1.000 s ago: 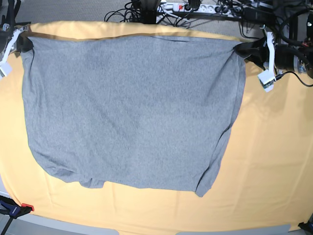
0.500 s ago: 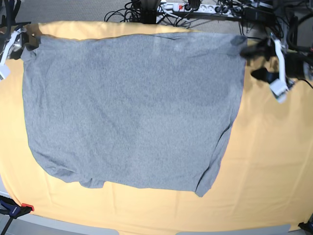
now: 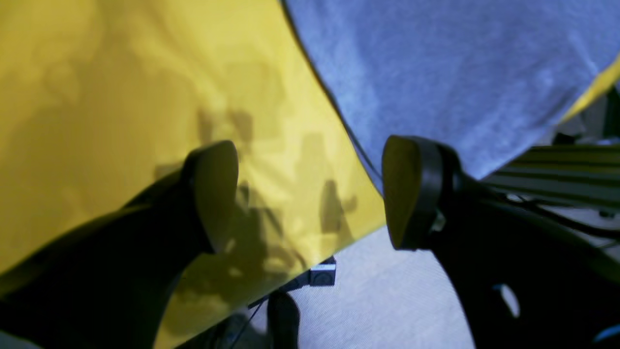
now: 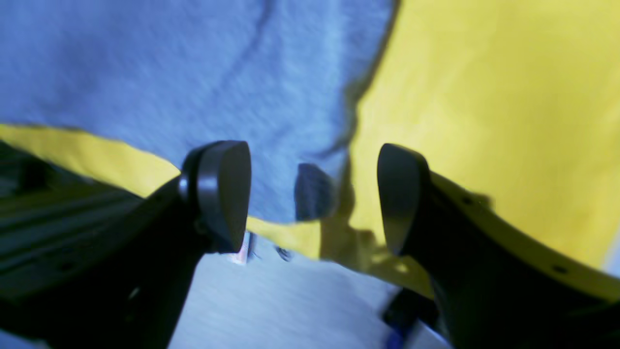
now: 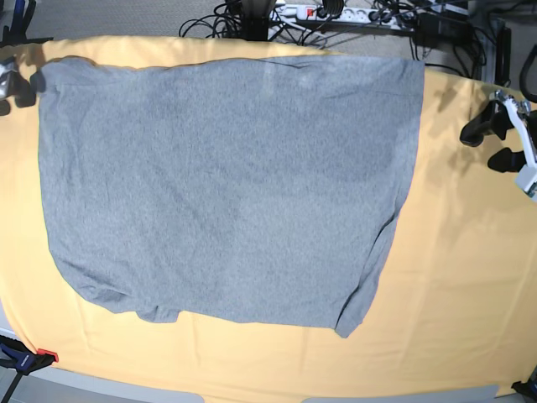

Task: Layout the t-shirt on the table in an organized manner, then fold the t-shirt properly
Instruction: 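Release the shirt with both grippers and lift them slightly, then regrasp the shirt edge with the left gripper and pull it outward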

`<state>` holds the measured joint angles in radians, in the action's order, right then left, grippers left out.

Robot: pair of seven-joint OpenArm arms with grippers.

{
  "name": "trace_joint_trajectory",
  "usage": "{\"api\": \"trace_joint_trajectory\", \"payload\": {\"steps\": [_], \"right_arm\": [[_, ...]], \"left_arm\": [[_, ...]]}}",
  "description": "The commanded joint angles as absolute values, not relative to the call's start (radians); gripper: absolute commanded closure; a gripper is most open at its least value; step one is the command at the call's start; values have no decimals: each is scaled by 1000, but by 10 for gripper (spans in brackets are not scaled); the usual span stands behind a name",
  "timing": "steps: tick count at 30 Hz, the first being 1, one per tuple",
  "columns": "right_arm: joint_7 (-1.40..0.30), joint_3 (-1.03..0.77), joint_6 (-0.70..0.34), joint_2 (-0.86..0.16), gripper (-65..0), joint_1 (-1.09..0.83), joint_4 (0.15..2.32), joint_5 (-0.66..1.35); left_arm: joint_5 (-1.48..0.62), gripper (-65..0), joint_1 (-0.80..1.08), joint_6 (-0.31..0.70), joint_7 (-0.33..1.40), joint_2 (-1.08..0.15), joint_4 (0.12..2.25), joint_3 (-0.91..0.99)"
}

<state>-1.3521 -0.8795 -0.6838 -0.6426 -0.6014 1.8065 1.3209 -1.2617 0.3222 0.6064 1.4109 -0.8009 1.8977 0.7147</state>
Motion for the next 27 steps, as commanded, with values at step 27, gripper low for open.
{"api": "trace_joint_trajectory", "payload": {"steps": [27], "right_arm": [[-1070, -889, -576, -476, -420, -568, 1725, 995]], "left_arm": [[-939, -466, 319, 485, 1332, -644, 1810, 728]]}}
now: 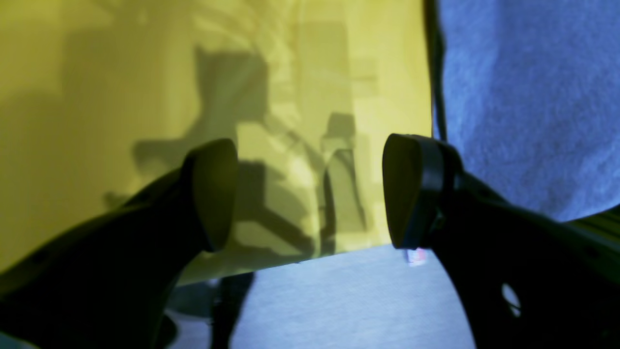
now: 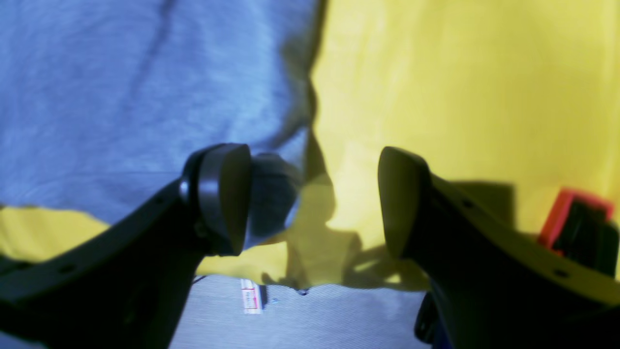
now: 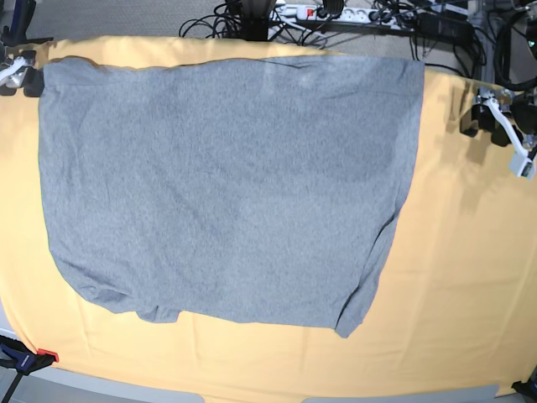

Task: Layout the t-shirt on the table in an organized manner, then fold the t-shirt properly
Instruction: 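Regrasp the shirt edge with the left gripper and pull it outward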

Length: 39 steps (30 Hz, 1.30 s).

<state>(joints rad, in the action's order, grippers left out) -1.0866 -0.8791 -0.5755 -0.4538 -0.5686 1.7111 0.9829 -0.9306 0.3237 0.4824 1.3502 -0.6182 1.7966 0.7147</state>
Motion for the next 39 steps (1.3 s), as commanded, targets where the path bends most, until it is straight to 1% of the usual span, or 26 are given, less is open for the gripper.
{"api": "trace_joint_trajectory", "payload": {"steps": [1, 8, 11, 14, 16, 17, 18, 21, 22, 23, 25, 28, 29, 32, 35, 37, 39], "right_arm": [[-1084, -889, -581, -476, -420, -551, 1700, 999], [-1235, -889, -690, -477, -420, -444, 1509, 1227], [-1392, -889, -698, -477, -419, -432, 1497, 1358], [-1396, -889, -698, -478, -412, -433, 1497, 1450], [-1396, -889, -698, -478, -364, -433, 1497, 1451], [-1396, -889, -698, -478, -328, -433, 1497, 1451], [-1396, -889, -698, -478, -278, -433, 1497, 1451], [-1396, -889, -698, -480, -77, -433, 1497, 1451], [-1396, -889, -698, -480, -25, -433, 1497, 1446], [-1396, -889, -698, -480, 0, -432, 1497, 1440], [-1396, -889, -698, -480, 0, -432, 1497, 1440], [-1396, -889, -698, -480, 0, -432, 1497, 1441], [-1396, -889, -698, -480, -14, -432, 1497, 1441], [-1396, -889, -698, -480, -112, -432, 1497, 1441], [-1396, -889, -698, -484, -216, -432, 1497, 1445], [-1396, -889, -698, -485, -246, -432, 1497, 1456], [-1396, -889, -698, -485, -246, -432, 1497, 1472]], "left_arm": [[-940, -466, 319, 485, 1332, -639, 1800, 728], [-940, -466, 319, 485, 1332, -638, 1776, 728], [-955, -466, 319, 485, 1332, -637, 1776, 728], [-957, -466, 319, 485, 1332, -638, 1776, 728], [-973, -466, 319, 496, 1333, -637, 1776, 728], [-988, -466, 319, 507, 1336, -638, 1776, 728], [-1003, -466, 319, 512, 1336, -638, 1776, 728], [-1027, -466, 319, 511, 1336, -637, 1776, 728], [-1028, -466, 319, 506, 1335, -636, 1776, 728], [-1029, -466, 319, 495, 1334, -636, 1776, 728], [-1029, -466, 319, 473, 1335, -625, 1776, 728], [-1034, -466, 324, 473, 1347, -587, 1776, 728], [-1047, -466, 331, 474, 1348, -576, 1776, 728], [-1077, -466, 353, 517, 1346, -556, 1776, 728], [-995, -466, 355, 528, 1323, -531, 1776, 728], [-956, -466, 355, 500, 1302, -517, 1776, 728], [-936, -466, 355, 500, 1293, -501, 1775, 728]]}}
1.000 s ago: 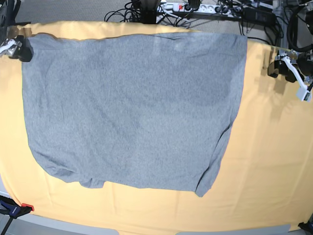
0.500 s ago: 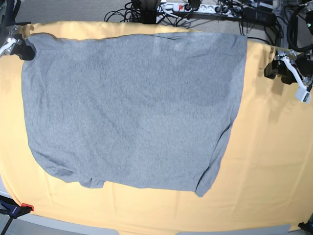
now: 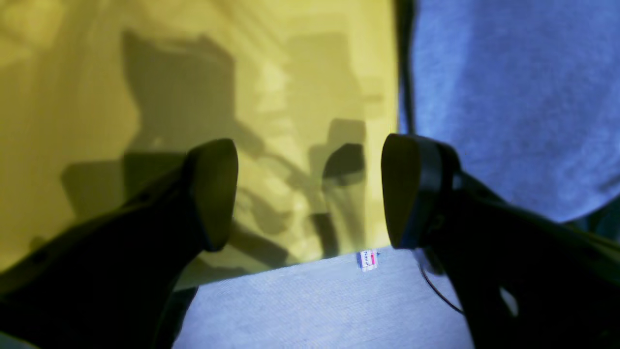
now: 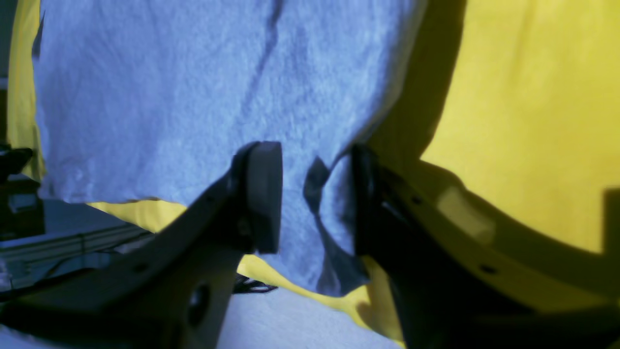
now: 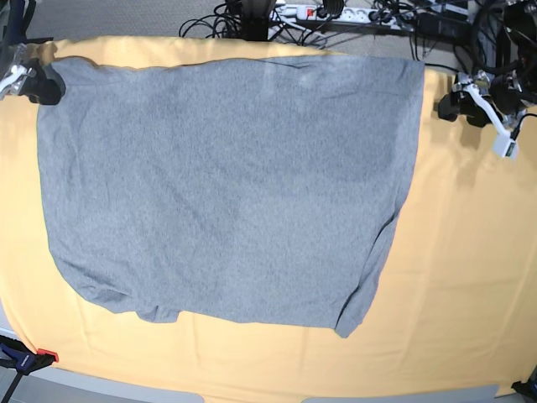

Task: Layout the t-shirt on the table in an organized manner, then fold the t-shirt properly
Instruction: 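Regrasp the shirt edge with the left gripper and pull it outward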

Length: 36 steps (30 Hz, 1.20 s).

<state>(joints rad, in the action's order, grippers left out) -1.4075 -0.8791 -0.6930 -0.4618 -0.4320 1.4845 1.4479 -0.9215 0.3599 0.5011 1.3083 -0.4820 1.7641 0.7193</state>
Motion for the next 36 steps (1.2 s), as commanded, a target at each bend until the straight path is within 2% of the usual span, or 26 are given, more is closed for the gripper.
{"api": "trace_joint_trajectory", "payload": {"steps": [1, 6, 10, 14, 15, 16, 17, 19, 20, 24, 26, 28, 29, 36], "right_arm": [[-1396, -889, -698, -485, -246, -432, 1497, 1470], [-1396, -889, -698, -486, -246, -432, 1497, 1470], [-1396, -889, -698, -486, -246, -432, 1497, 1471], [-1396, -889, -698, -486, -246, -432, 1497, 1470], [-1396, -889, -698, -486, -246, -432, 1497, 1470], [-1396, -889, -698, -486, -246, -432, 1497, 1470], [-1396, -889, -698, -486, -246, -432, 1497, 1470], [-1396, -889, -698, -488, -246, -432, 1497, 1470], [-1396, -889, -698, -491, -246, -432, 1497, 1471], [-1396, -889, -698, -523, -216, -432, 1498, 1484], [-1396, -889, -698, -547, -137, -432, 1498, 1484], [-1396, -889, -698, -565, -21, -432, 1498, 1484], [-1396, -889, -698, -570, 0, -432, 1498, 1484], [-1396, -889, -698, -571, 0, -432, 1498, 1484]], "left_arm": [[-927, -466, 355, 500, 1291, -493, 1775, 728], [-950, -466, 376, 494, 1296, -467, 1775, 702], [-975, -466, 391, 568, 1317, -468, 1775, 619], [-965, -461, 390, 585, 1317, -469, 1775, 543], [-952, -435, 390, 585, 1317, -469, 1775, 535], [-946, -374, 387, 585, 1317, -468, 1775, 533], [-942, -279, 387, 584, 1317, -469, 1776, 533], [-943, -49, 382, 583, 1317, -472, 1783, 535], [-945, 0, 382, 583, 1316, -473, 1788, 540], [-1007, 0, 376, 584, 1312, -490, 1819, 603], [-1044, 0, 359, 584, 1313, -503, 1827, 657], [-1089, 0, 332, 585, 1313, -509, 1828, 723], [-1113, 0, 319, 585, 1313, -510, 1828, 754], [-1242, 0, 299, 615, 1329, -518, 1828, 851]]}}
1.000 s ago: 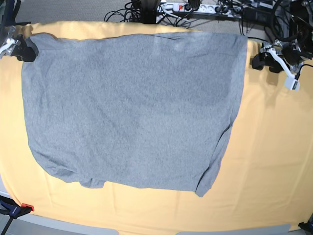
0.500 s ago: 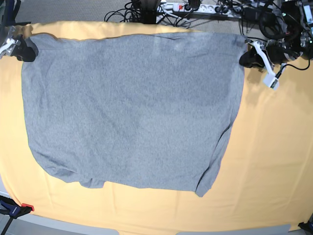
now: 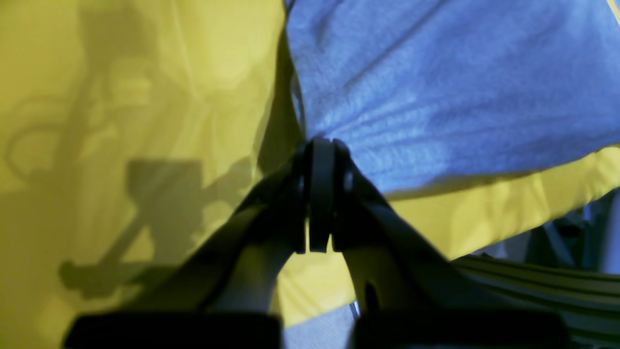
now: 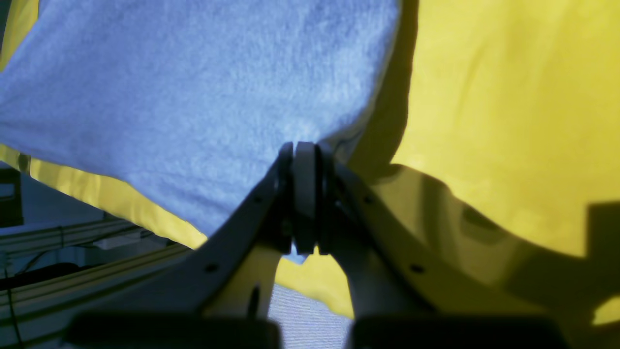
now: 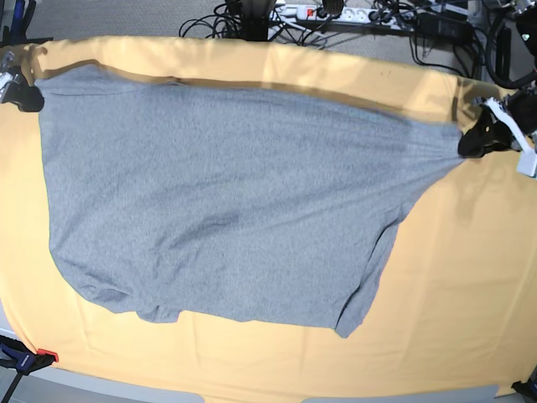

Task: Layout the t-shirt on the table in an organized manner, then fold the t-shirt properly
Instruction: 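Regrasp the shirt edge with the left gripper and pull it outward, then release and regrasp the shirt corner with the left gripper, holding it taut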

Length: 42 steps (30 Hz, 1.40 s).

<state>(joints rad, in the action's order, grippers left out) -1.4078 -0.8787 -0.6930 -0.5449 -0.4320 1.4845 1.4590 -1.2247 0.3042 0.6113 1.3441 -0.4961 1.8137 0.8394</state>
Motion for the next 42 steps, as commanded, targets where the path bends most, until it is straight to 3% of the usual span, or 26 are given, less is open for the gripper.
{"api": "trace_joint_trajectory", "payload": {"steps": [1, 18, 22, 23, 30, 34, 37, 42], "right_arm": [[-1396, -889, -698, -571, 0, -432, 1498, 1484], [-1396, -889, -698, -572, 0, -432, 1498, 1484], [-1396, -889, -698, -572, 0, -432, 1498, 1484], [-1396, -889, -698, -571, 0, -432, 1498, 1484], [-1396, -889, -698, -572, 0, -432, 1498, 1484], [-1396, -889, -698, -572, 0, -432, 1498, 1484], [-1396, -889, -698, -571, 0, -432, 1498, 1484], [-1396, -889, -698, -571, 0, -432, 1498, 1484]], "left_arm": [[-1252, 0, 299, 615, 1337, -518, 1828, 851], [-1224, -13, 302, 624, 1370, -518, 1828, 851], [-1181, -439, 302, 579, 1365, -518, 1828, 851], [-1176, -505, 302, 561, 1362, -519, 1828, 851], [-1225, -494, 318, 562, 1394, -518, 1828, 845], [-1271, -494, 369, 623, 1396, -518, 1828, 791], [-1167, -494, 382, 620, 1396, -515, 1828, 772], [-943, -494, 382, 522, 1272, -506, 1828, 772]]}}
